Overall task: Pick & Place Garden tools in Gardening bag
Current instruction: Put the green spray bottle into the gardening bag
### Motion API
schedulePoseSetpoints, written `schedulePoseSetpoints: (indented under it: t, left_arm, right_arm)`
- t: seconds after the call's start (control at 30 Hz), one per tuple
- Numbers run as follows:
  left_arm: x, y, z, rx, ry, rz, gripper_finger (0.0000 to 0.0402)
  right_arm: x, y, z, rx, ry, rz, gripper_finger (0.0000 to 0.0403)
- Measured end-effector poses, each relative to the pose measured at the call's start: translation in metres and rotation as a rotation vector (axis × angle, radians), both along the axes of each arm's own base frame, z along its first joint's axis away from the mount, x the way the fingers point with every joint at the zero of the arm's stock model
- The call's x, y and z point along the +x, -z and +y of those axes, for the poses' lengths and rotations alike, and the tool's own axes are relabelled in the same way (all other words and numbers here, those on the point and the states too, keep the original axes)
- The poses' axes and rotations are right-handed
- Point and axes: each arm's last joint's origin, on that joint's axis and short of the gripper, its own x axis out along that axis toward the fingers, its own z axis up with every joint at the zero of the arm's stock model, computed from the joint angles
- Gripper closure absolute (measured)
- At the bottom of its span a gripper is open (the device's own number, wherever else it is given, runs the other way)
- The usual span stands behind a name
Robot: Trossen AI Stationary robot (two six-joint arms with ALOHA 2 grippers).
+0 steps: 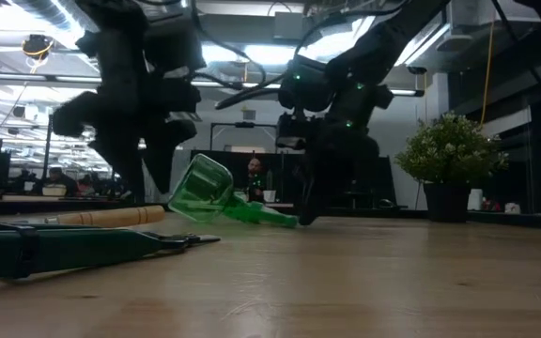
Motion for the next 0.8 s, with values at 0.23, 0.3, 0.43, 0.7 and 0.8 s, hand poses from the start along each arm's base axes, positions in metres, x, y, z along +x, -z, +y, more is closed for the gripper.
schedulePoseSetpoints:
  t: [0.23, 0.3, 0.43, 0.7, 0.8]
  left_arm:
    - [-0.01, -0.038, -0.005, 0.01, -0.131, -0.011, 0.0192]
    - [-0.014, -0.053, -0.004, 0.046, -0.164, -0.054, 0.0192]
    - [-0.015, -0.077, 0.003, 0.113, -0.275, -0.156, 0.0192]
    - [0.009, -0.096, 0.027, 0.078, -0.422, -0.189, 0.0167]
    - [0.025, -0.099, 0.034, 0.031, -0.461, -0.166, 0.0148]
  right_arm:
    - [-0.003, 0.001, 0.007, 0.025, -0.003, 0.051, 0.0286]
    - [-0.004, 0.0, 0.008, 0.05, 0.006, 0.059, 0.0286]
    - [-0.008, -0.012, 0.008, 0.065, 0.009, 0.047, 0.0286]
    - [-0.02, -0.058, 0.005, 0.064, 0.041, -0.045, 0.0286]
    - [-0.026, -0.073, 0.005, 0.065, 0.058, -0.078, 0.0286]
